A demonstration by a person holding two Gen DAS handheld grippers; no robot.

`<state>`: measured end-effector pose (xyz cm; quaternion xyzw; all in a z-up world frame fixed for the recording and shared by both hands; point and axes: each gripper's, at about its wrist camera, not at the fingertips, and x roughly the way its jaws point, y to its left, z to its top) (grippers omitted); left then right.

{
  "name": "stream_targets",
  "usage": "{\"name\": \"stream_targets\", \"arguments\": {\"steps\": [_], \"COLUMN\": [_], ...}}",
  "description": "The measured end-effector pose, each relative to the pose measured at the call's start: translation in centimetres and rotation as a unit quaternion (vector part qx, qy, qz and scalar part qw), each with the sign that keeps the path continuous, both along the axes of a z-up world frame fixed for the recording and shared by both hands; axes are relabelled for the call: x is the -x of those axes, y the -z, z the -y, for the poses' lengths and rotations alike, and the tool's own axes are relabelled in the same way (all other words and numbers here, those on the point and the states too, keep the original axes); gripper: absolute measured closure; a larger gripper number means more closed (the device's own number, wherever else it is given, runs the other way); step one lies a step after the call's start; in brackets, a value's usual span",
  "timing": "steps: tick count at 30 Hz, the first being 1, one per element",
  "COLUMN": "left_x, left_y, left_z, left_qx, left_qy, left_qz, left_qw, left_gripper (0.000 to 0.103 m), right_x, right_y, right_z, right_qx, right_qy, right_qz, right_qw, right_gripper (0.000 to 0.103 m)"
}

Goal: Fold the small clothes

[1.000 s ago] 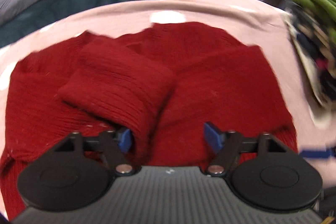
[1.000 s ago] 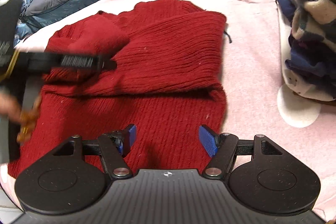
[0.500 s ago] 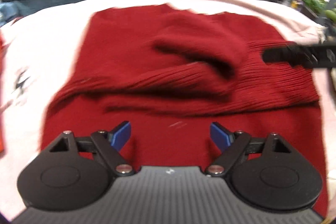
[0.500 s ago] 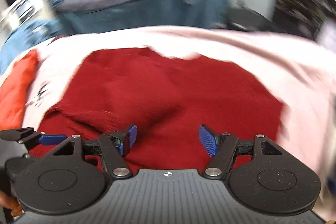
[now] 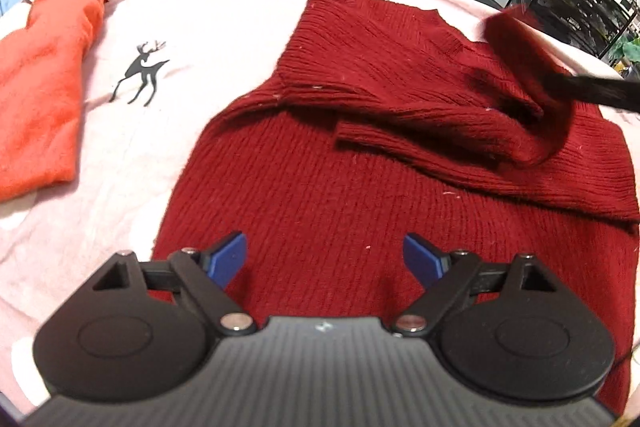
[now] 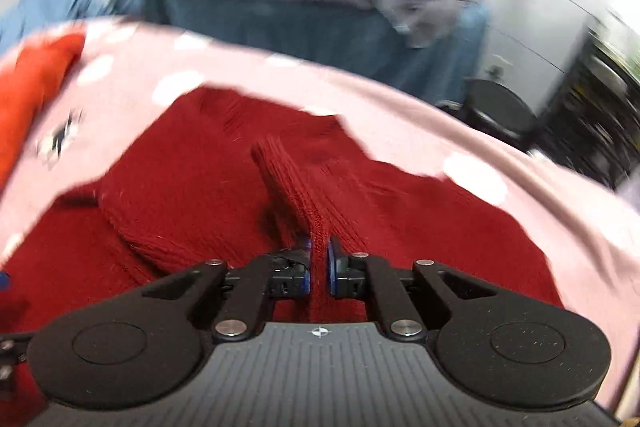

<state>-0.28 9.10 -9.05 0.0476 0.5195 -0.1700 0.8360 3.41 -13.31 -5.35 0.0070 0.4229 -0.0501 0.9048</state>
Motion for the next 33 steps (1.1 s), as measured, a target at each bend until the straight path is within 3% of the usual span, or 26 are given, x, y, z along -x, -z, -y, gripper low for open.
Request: {"name": "stream_targets", "arguments": {"steps": [4,9,11,12,14,17,20,21,22,25,30,32,33], "left_x": [-0.4,-0.9,-0.9,-0.9,-0.7,-0.3,-0.2,-0.1,0.1,0.3,0.3,-0.1,-0.2], "left_y": [0.2,0.3,0.1,0.1,0.0,0.0,0.1,0.0,0.0,-0.2,0.0,0.3,0.4], "left_z": [1.7,4.3,5.0,5.4,5.8,6.1,6.1,6.0,5.9,5.8,4.9,4.4,4.1], "left_qx": [0.01,0.017,0.022,0.022,0.017,0.014,0.01,0.009,0.008,-0.003,-0.017,-0.021,-0.024], "left_qy": [0.027,0.058,0.064,0.068,0.077,0.083,0.081,0.08,0.079,0.082,0.072,0.062,0.057], "left_qz": [-0.004,-0.012,-0.013,-0.012,-0.009,-0.012,-0.015,-0.014,-0.012,-0.006,-0.004,-0.006,-0.007], "left_qw": [0.9996,0.9981,0.9976,0.9973,0.9968,0.9964,0.9966,0.9967,0.9967,0.9966,0.9972,0.9978,0.9981], "left_gripper": [0.017,0.017,0.017,0.017,0.016,0.015,0.015,0.015,0.015,0.015,0.012,0.012,0.011], "right_x": [7.1,12.7,13.9,14.6,15.8,16.0,14.9,14.0,13.2,11.3,10.3,10.2,10.1], "right_y": [-1.0,2.1,3.8,4.0,3.5,1.9,0.3,0.2,0.3,1.7,3.7,4.1,4.0], "right_z": [3.4,4.8,5.5,5.9,6.4,6.7,7.6,8.0,8.2,8.7,8.9,8.9,8.8], "right_qx": [-0.046,-0.086,-0.127,-0.139,-0.157,-0.141,-0.123,-0.118,-0.111,-0.089,-0.11,-0.11,-0.114], "right_qy": [0.074,0.109,0.133,0.156,0.181,0.184,0.196,0.195,0.191,0.188,0.195,0.184,0.176], "right_qz": [0.029,-0.06,-0.117,-0.124,-0.11,-0.077,-0.031,-0.027,-0.028,-0.054,-0.079,-0.08,-0.077], "right_qw": [0.996,0.988,0.976,0.97,0.965,0.97,0.972,0.973,0.975,0.977,0.971,0.974,0.975], "right_gripper": [0.089,0.088,0.075,0.061,0.057,0.047,0.029,0.017,0.014,0.014,0.014,0.044,0.074]}}
